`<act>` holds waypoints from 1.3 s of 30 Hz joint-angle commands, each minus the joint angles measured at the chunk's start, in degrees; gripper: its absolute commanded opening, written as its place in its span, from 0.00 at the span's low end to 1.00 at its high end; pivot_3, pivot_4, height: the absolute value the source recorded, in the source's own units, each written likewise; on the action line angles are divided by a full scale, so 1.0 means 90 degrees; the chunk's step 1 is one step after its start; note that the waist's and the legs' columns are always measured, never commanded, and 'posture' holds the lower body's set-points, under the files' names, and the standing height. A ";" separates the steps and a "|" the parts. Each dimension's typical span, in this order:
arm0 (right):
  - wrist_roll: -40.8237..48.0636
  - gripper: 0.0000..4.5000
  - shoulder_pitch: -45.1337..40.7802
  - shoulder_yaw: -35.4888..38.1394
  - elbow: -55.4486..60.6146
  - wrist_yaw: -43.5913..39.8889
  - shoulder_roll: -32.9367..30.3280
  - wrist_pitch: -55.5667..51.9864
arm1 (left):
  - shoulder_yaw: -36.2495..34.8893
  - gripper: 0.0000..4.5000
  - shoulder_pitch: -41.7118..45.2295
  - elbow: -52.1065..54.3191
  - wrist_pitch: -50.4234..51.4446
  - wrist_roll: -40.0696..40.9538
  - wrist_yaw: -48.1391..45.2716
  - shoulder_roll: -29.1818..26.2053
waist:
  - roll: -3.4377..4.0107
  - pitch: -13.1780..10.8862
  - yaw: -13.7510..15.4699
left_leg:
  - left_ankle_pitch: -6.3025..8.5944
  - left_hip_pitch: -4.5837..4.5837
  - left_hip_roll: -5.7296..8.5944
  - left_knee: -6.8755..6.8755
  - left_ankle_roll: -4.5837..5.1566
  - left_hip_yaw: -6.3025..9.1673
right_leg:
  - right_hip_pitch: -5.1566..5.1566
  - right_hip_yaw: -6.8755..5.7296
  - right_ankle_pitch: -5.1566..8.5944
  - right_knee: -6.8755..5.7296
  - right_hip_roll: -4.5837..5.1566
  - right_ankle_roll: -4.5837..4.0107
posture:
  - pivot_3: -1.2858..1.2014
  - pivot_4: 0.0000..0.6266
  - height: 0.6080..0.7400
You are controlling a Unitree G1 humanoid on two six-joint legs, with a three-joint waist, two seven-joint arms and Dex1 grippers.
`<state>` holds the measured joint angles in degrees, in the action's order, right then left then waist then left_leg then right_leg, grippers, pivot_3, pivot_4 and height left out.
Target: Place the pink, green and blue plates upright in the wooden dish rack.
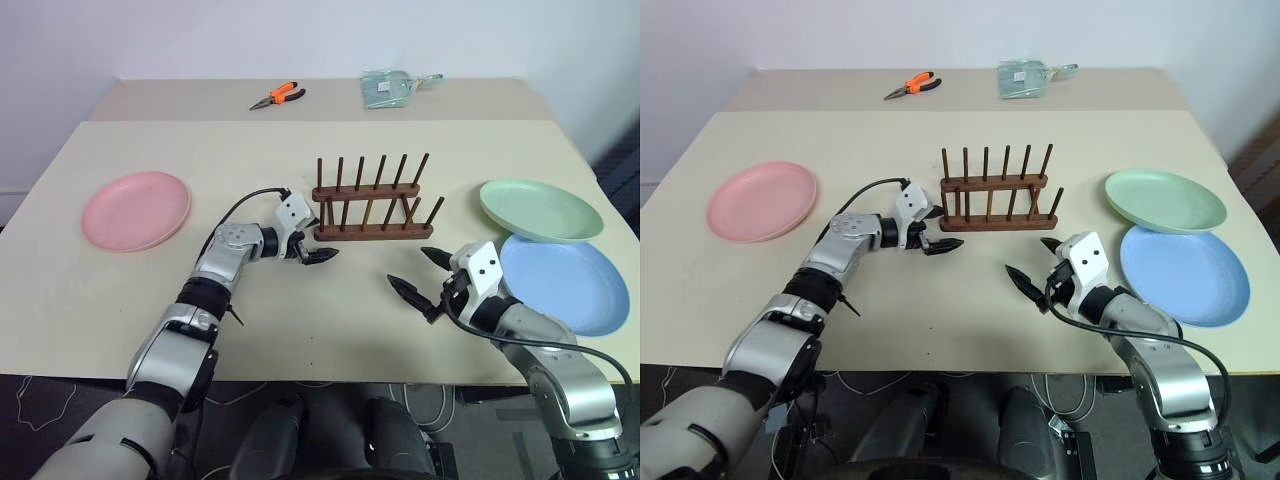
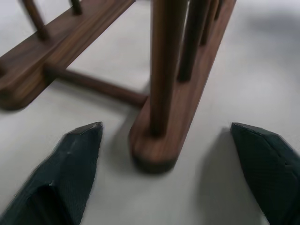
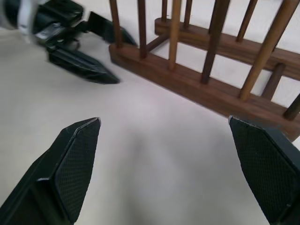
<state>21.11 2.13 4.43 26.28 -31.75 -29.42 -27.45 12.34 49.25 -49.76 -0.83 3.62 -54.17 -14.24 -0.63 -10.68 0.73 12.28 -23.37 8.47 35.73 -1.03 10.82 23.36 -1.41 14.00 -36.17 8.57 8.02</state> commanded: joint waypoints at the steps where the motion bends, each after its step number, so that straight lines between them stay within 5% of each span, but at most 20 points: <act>1: 0.0003 1.00 0.0058 -0.0018 0.0415 0.0140 0.0055 -0.0037 | 0.0076 0.60 -0.0079 -0.0469 -0.0237 -0.0208 -0.0251 0.0081 | 0.0001 0.0001 -0.0010 | 0.0000 0.0000 0.0000 0.0001 0.0000 -0.0001 | -0.0001 0.0000 0.0000 -0.0001 0.0000 0.0001 | 0.52 0.24 0.94; 5: -0.0001 1.00 0.0076 -0.0041 0.0415 0.0177 0.0044 -0.0041 | 0.0077 0.18 -0.0213 -0.0379 -0.0430 -0.0266 -0.0428 0.0017 | 0.0001 0.0003 -0.0008 | 0.0001 0.0002 0.0000 0.0004 0.0002 -0.0001 | -0.0005 0.0000 -0.0001 -0.0001 0.0000 0.0002 | 0.52 0.24 0.94; 19: -0.0153 1.00 0.0230 0.0331 0.0047 -0.0172 -0.0571 0.0079 | 0.0411 0.17 -0.1680 0.2872 0.0413 0.0077 -0.1806 -0.0763 | 0.0006 0.0005 -0.0010 | 0.0002 0.0003 0.0000 0.0007 0.0004 0.0000 | -0.0005 0.0003 -0.0002 -0.0002 -0.0001 0.0000 | 0.52 0.24 0.94; 24: -0.0233 1.00 0.0480 0.0573 -0.0069 -0.0357 -0.0833 0.0160 | 0.0209 0.69 -0.1939 0.2844 0.0572 -0.0231 -0.1207 -0.1182 | 0.0008 0.0006 -0.0025 | 0.0003 0.0004 -0.0004 0.0006 0.0005 0.0000 | -0.0004 0.0004 -0.0002 -0.0002 -0.0003 0.0000 | 0.52 0.24 0.94; 29: -0.0136 1.00 0.0714 0.0894 -0.0129 -0.0621 -0.1031 0.0204 | -0.0196 0.69 -0.2426 0.3625 0.1365 0.0128 -0.0952 -0.1650 | 0.0024 0.0016 -0.0121 | 0.0003 0.0014 -0.0010 0.0004 0.0005 -0.0005 | -0.0007 0.0009 -0.0003 -0.0007 -0.0008 -0.0002 | 0.52 0.24 0.94; 31: -0.0107 0.87 0.0794 0.0920 -0.0093 -0.0769 -0.1091 0.0200 | -0.0318 0.69 -0.2771 0.4209 0.1829 0.0409 -0.1050 -0.1854 | 0.0027 0.0017 -0.0181 | 0.0003 0.0017 -0.0014 0.0002 0.0005 -0.0004 | -0.0007 0.0010 -0.0002 -0.0010 -0.0011 -0.0002 | 0.52 0.24 0.94; 33: -0.0178 0.69 0.0776 0.0807 -0.0125 -0.0811 -0.1086 0.0244 | -0.0280 0.58 -0.3236 0.4995 0.2283 0.0705 -0.1201 -0.2025 | 0.0030 0.0019 -0.0220 | 0.0003 0.0022 -0.0018 -0.0003 0.0005 -0.0010 | -0.0006 0.0018 -0.0003 -0.0010 -0.0015 -0.0004 | 0.52 0.24 0.94; 39: -0.0717 0.01 0.0465 0.0199 -0.0579 -0.0675 -0.1008 0.0372 | 0.0349 0.00 -0.3772 0.6220 0.3033 0.0738 -0.0620 -0.1642 | 0.0057 0.0036 -0.0048 | 0.0006 0.0027 -0.0012 -0.0008 0.0008 -0.0032 | -0.0009 0.0046 0.0001 -0.0002 -0.0009 -0.0008 | 0.52 0.24 0.94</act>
<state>15.91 7.31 6.95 21.45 -38.39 -38.73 -25.39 11.60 16.08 4.78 24.65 11.65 -61.90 -30.55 -0.12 -10.35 0.29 12.35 -23.13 8.38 35.66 -0.93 10.49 23.27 -0.95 14.02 -36.17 8.51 7.95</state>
